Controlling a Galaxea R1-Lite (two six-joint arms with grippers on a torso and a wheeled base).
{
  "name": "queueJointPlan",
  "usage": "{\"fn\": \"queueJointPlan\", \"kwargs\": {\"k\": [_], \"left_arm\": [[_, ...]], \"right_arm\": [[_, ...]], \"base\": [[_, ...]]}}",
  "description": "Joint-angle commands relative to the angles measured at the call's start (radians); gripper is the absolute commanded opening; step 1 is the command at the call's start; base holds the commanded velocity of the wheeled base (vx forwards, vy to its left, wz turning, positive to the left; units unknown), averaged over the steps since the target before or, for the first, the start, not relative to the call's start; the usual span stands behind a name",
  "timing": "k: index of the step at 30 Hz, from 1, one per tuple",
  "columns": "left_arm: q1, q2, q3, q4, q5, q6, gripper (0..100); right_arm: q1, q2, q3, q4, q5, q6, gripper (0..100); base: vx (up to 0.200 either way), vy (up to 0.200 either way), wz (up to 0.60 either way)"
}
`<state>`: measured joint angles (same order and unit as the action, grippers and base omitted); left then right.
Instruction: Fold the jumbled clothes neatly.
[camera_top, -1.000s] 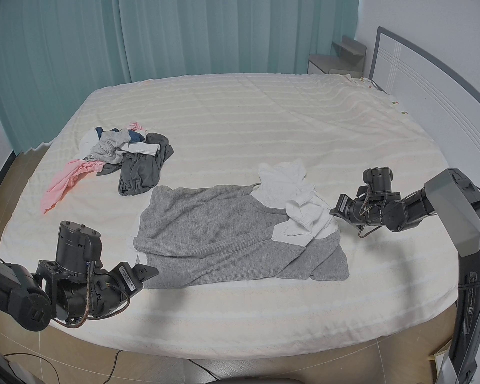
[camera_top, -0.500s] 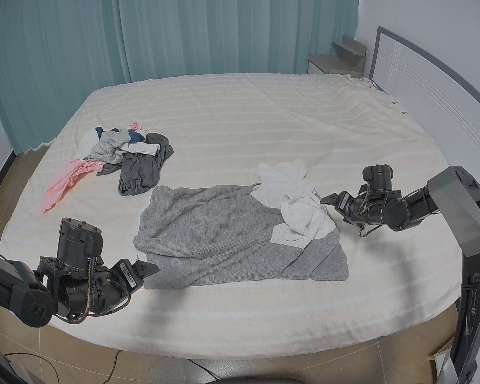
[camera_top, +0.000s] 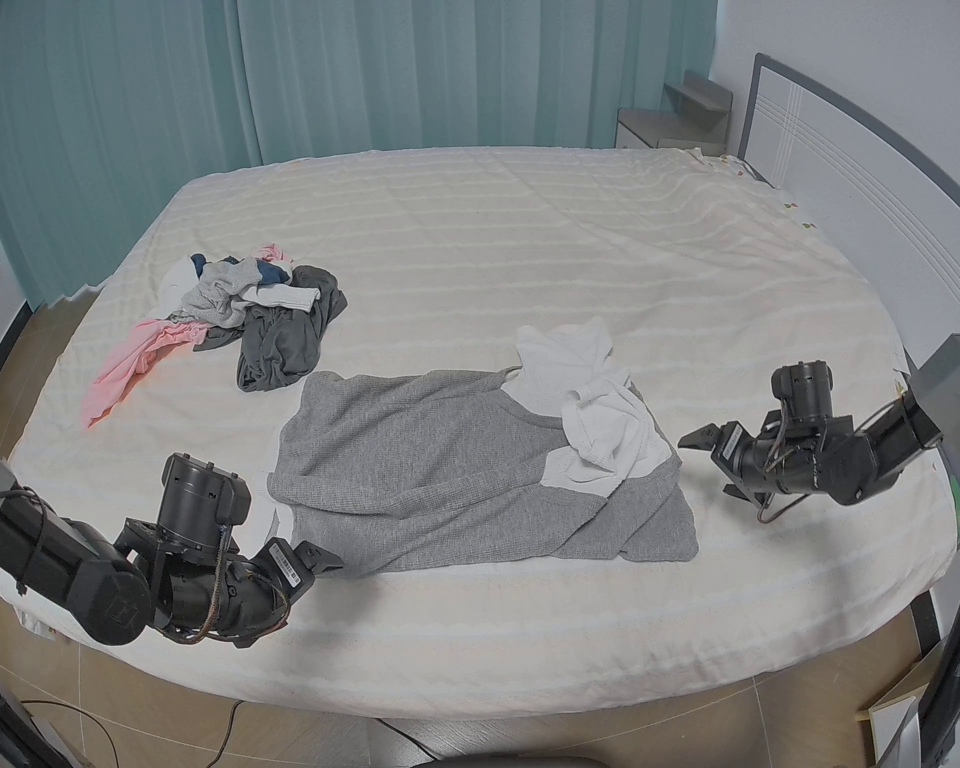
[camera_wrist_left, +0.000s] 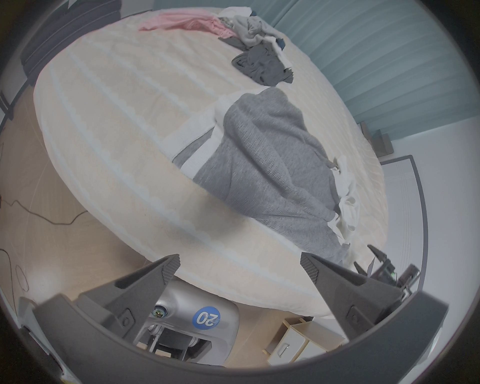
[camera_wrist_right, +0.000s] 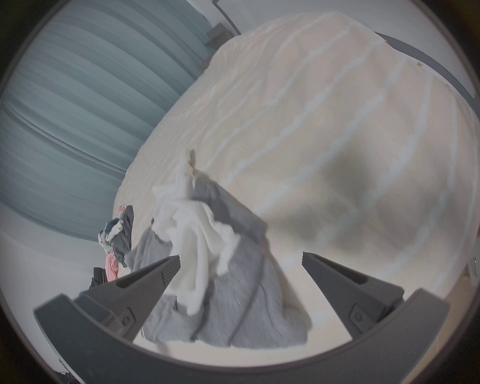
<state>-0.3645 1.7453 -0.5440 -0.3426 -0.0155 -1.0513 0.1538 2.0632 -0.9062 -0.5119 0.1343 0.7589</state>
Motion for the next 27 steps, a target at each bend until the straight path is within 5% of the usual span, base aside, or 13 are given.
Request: {"fn": "queueJointPlan", "kwargs": {"k": [1,9,22,27], "left_arm": [[0.016,0.154,-0.022,-0.006,0.063,-0.035,100],[0.009,0.275,-0.080,-0.073,0.197,-0.119,100],[0.042,0.434,-0.249,-0.154,0.364,-0.179,100],[0.047,0.461,-0.271,-0.156,0.371,-0.181,100]], "right_arm": [[0.059,-0.120,0.305,-0.218,-0.002,0.025,100],[0.128,-0.095,0.509,-0.470,-0.016,0.137,100],[0.173,-0.109,0.572,-0.494,-0.058,0.140,100],[0.204,-0.109,0.589,-0.502,-0.073,0.151,100]], "base": [[0.000,0.000,0.00],[0.000,0.000,0.00],[0.000,0.000,0.00],[0.000,0.000,0.00]]}}
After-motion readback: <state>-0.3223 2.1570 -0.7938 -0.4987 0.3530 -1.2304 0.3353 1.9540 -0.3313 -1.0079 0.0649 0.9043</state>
